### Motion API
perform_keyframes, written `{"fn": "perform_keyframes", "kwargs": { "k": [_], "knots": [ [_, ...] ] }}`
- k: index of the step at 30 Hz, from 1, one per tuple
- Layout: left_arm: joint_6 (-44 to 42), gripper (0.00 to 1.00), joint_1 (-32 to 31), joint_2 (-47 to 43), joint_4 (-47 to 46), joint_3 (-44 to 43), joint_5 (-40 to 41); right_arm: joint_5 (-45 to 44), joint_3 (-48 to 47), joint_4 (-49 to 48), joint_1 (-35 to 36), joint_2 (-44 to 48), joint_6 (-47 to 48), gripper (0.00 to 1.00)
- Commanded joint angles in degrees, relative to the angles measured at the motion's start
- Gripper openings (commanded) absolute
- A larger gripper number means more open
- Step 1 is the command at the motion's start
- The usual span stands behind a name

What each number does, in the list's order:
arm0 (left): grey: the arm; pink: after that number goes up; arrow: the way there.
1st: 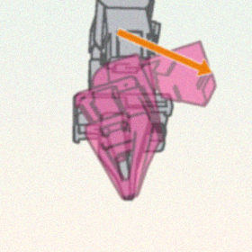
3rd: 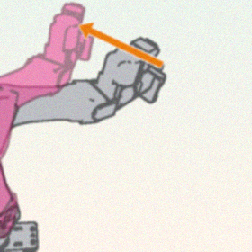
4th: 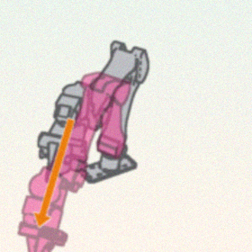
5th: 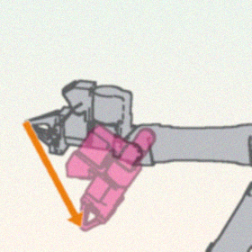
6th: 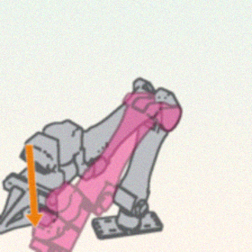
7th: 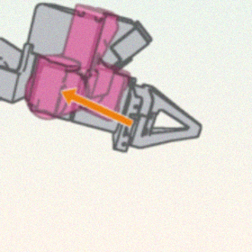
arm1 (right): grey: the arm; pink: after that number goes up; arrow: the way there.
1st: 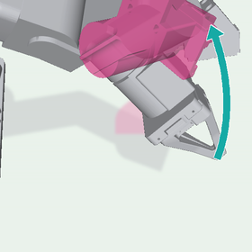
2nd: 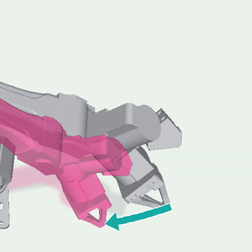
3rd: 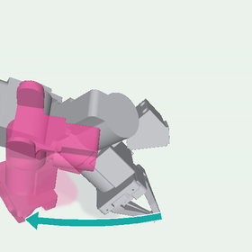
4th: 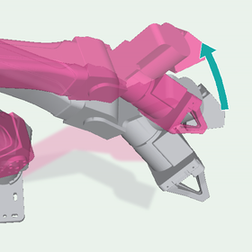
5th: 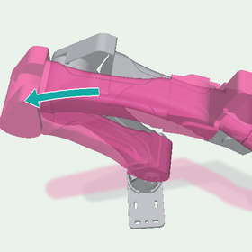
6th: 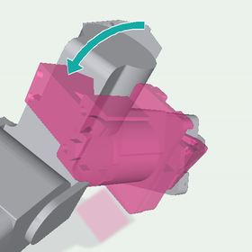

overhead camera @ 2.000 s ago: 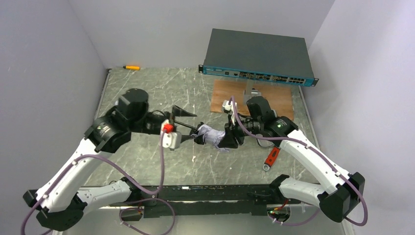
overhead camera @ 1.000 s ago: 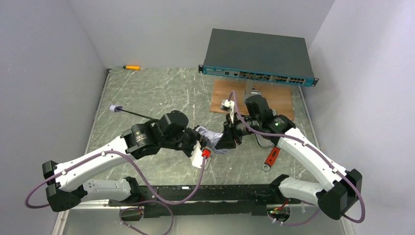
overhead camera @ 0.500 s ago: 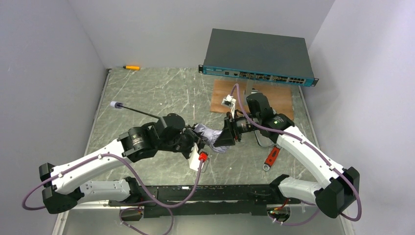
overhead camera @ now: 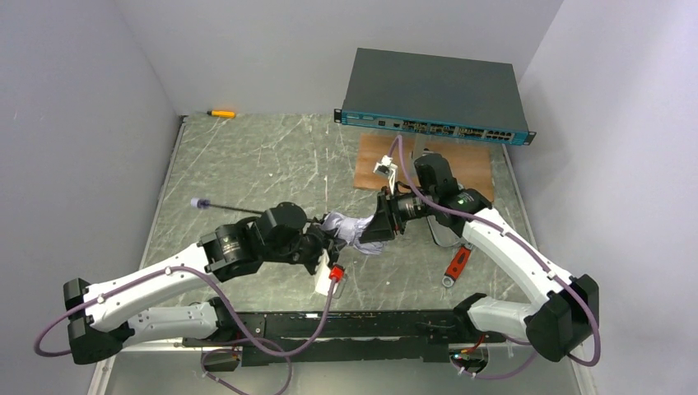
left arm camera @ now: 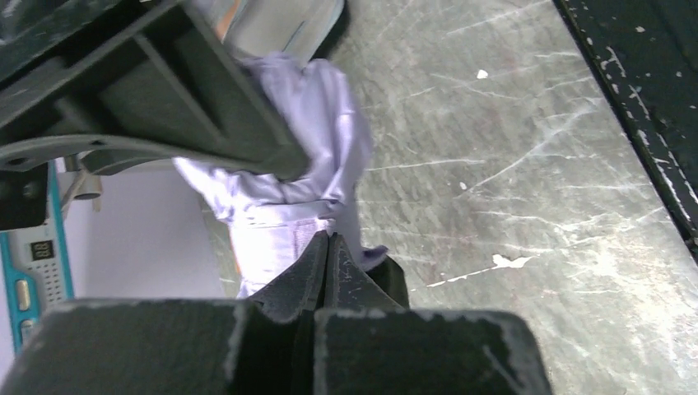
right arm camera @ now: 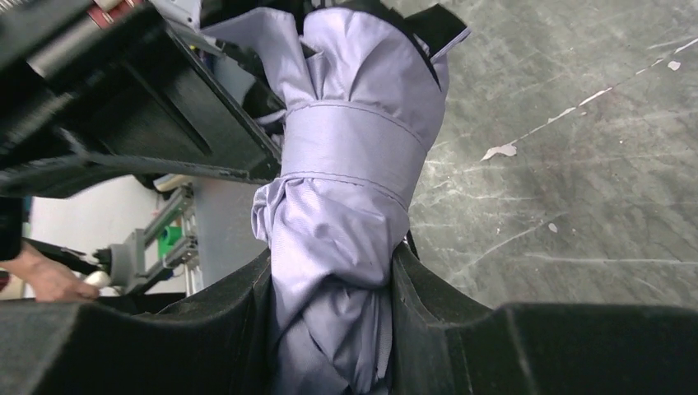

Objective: Open the umbrella

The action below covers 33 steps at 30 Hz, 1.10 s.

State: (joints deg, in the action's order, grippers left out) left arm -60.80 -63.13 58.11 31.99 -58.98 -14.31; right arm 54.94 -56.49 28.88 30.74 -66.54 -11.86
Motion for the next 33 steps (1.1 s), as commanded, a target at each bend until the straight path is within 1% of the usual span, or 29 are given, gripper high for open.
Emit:
{"fn": "perform_keyframes", "kwargs": {
  "k": [1, 8, 11, 12, 14, 15, 16, 17, 19, 20, 22, 25, 27, 28, 29, 30, 33],
  "knots": [
    [1.4, 0.00, -1.5, -1.5, 7.9, 7.4, -6.3, 8.3, -2.4, -15.1, -3.5, 0.3, -8.1, 0.00],
    [1.9, 0.00, -1.6, -0.4, 8.4, 8.4, -9.8, 9.2, -1.7, -19.6, -5.2, -0.2, -13.0, 0.00],
    [2.5, 0.00, -1.5, -0.3, 8.2, 8.2, -10.0, 9.5, -2.1, -19.1, -5.3, -0.3, -12.1, 0.00],
    [3.0, 0.06, -1.4, -0.6, 8.5, 7.6, -10.1, 9.3, -2.3, -18.4, -5.4, -0.2, -11.5, 0.00],
    [4.2, 0.51, -0.4, -2.4, 10.4, 5.8, -12.5, 8.7, -2.4, -16.8, -5.4, 0.2, -10.0, 0.00],
    [5.3, 0.68, 0.0, -4.0, 10.9, 4.8, -13.5, 8.5, -2.3, -16.2, -5.4, 0.5, -9.3, 0.00],
    [6.8, 0.78, 0.3, -5.9, 10.6, 4.1, -14.0, 8.1, -2.0, -15.6, -5.5, 0.9, -8.5, 0.00],
    [8.0, 0.86, 0.8, -8.0, 9.9, 3.7, -14.1, 7.7, -1.7, -15.0, -5.4, 1.2, -7.2, 0.00],
    [11.3, 0.93, 2.8, -11.9, 6.5, 3.1, -12.4, 7.0, -0.9, -14.3, -5.4, 2.0, -6.0, 0.00],
    [13.5, 0.95, 6.1, -13.3, 5.8, 2.3, -12.4, 6.7, -0.3, -13.5, -5.4, 2.4, -5.3, 0.00],
    [13.5, 0.95, 12.7, -14.3, 7.5, 0.5, -13.9, 6.4, 0.5, -12.2, -5.4, 3.4, -4.0, 0.00],
    [12.8, 0.93, 20.0, -14.4, 7.5, 0.1, -10.9, 6.3, 1.3, -10.6, -5.5, 4.3, -1.5, 0.00],
    [12.2, 0.93, 24.8, -14.6, 4.6, 1.2, -9.8, 5.9, 1.2, -9.0, -5.4, 4.9, 0.9, 0.00],
    [11.9, 0.92, 27.0, -14.5, 3.4, 1.4, -10.8, 4.8, 0.9, -7.3, -5.3, 5.3, 3.5, 0.00],
    [11.2, 0.92, 28.9, -13.8, 2.9, 1.3, -12.1, 3.7, 0.6, -6.0, -5.3, 5.9, 6.8, 0.00],
    [10.3, 0.90, 30.1, -12.7, 3.5, 0.9, -13.2, 2.8, 0.4, -5.3, -5.3, 6.5, 8.2, 0.00],
    [4.2, 0.84, 30.8, -7.8, 9.7, -1.5, -15.8, 3.5, 0.2, -5.5, -5.2, 7.7, 9.9, 0.00]
  ]
}}
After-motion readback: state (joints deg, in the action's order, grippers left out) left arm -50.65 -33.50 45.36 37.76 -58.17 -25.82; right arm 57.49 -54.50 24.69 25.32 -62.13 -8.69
